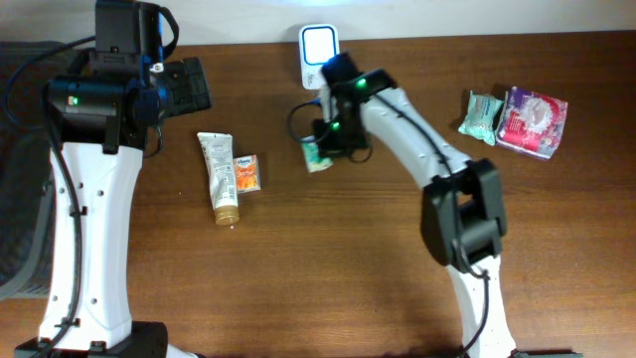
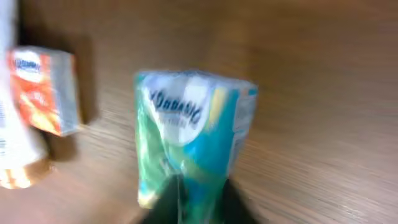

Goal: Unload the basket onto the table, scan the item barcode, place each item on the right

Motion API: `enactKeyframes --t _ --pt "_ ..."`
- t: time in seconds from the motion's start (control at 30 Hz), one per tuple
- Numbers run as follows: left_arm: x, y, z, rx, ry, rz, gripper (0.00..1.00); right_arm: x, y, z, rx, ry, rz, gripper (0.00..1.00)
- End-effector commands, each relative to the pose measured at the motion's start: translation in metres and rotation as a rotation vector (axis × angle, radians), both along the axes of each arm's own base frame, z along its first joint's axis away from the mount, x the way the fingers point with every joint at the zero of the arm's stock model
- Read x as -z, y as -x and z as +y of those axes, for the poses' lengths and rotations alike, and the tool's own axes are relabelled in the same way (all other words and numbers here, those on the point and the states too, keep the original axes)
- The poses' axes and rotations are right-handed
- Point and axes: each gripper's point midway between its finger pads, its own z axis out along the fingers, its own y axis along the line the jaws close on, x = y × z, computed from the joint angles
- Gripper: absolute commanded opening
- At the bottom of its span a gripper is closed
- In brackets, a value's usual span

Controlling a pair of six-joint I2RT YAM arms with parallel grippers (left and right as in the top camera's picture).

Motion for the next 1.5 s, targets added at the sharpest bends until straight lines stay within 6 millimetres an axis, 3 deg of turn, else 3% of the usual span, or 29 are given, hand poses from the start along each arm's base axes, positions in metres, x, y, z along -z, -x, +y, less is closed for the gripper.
enactKeyframes --t 0.0,0.07,0.17,0.2,0.33,0.4,0.5,0.57,0.6,0.67,0.7,0.77,0.83,0.97,1.0,1.1,1.2,1.3,1.4,1.47 --pt "-0.003 0.001 0.004 -0.016 -0.001 -0.008 0.99 -0.015 -0.005 -0.029 0.03 0.059 -0.018 0.36" --pt "-0.003 0.001 0.004 -0.016 -0.001 -0.008 0.99 -0.017 -0.003 -0.031 0.03 0.063 -0.007 0.43" --pt "-0.003 0.001 0.004 -0.016 -0.001 -0.008 0.99 -0.016 -0.005 -0.026 -0.059 0.079 -0.059 0.44" --pt "-0.003 0.001 0.004 -0.016 -0.001 -0.008 0.99 -0.013 -0.005 -0.032 -0.1 0.171 -0.094 0.44" --pt "-0.003 0.001 0.004 -0.016 -0.001 -0.008 0.99 0.01 0.0 -0.046 -0.316 0.603 -0.239 0.42" --pt "-0.003 0.001 0.004 -0.016 -0.001 -0.008 0.99 0.026 0.002 -0.038 -0.33 0.619 -0.267 0.41" --pt "-0.003 0.001 0.004 -0.016 -0.001 -0.008 0.99 0.049 0.004 -0.044 -0.332 0.667 -0.283 0.4" --pt "-0.003 0.001 0.004 -0.016 -0.001 -0.008 0.99 0.056 0.007 -0.046 -0.336 0.671 -0.273 0.24" --pt "-0.003 0.001 0.004 -0.016 -0.001 -0.008 0.99 0.056 0.006 -0.046 -0.335 0.67 -0.275 0.04" --pt "-0.003 0.001 0.004 -0.016 -0.001 -0.008 0.99 0.05 0.005 -0.039 -0.332 0.638 -0.273 0.04" --pt "-0.003 0.001 0.004 -0.016 -0.001 -0.008 0.99 0.032 0.003 -0.03 -0.309 0.578 -0.265 0.04" --pt "-0.003 0.001 0.004 -0.016 -0.001 -0.008 0.99 -0.01 0.006 0.006 -0.301 0.233 -0.185 0.04" --pt "-0.003 0.001 0.004 -0.016 -0.001 -0.008 0.99 -0.028 0.019 0.025 -0.266 -0.186 -0.025 0.04" --pt "-0.003 0.001 0.004 -0.016 -0.001 -0.008 0.99 -0.017 0.033 -0.006 -0.185 -0.514 0.151 0.04" --pt "-0.003 0.001 0.004 -0.016 -0.001 -0.008 0.99 -0.003 0.038 -0.02 -0.15 -0.526 0.183 0.04" --pt "-0.003 0.001 0.004 -0.016 -0.001 -0.008 0.99 0.025 0.036 -0.072 -0.03 -0.462 0.221 0.04" --pt "-0.003 0.001 0.004 -0.016 -0.001 -0.008 0.99 0.048 0.036 -0.132 0.097 -0.258 0.268 0.25" --pt "-0.003 0.001 0.004 -0.016 -0.001 -0.008 0.99 0.043 0.031 -0.161 0.166 -0.258 0.273 0.36" --pt "-0.003 0.001 0.004 -0.016 -0.001 -0.008 0.99 0.021 0.021 -0.174 0.181 -0.265 0.252 0.4" --pt "-0.003 0.001 0.004 -0.016 -0.001 -0.008 0.99 0.018 0.022 -0.169 0.114 -0.268 0.227 0.58"
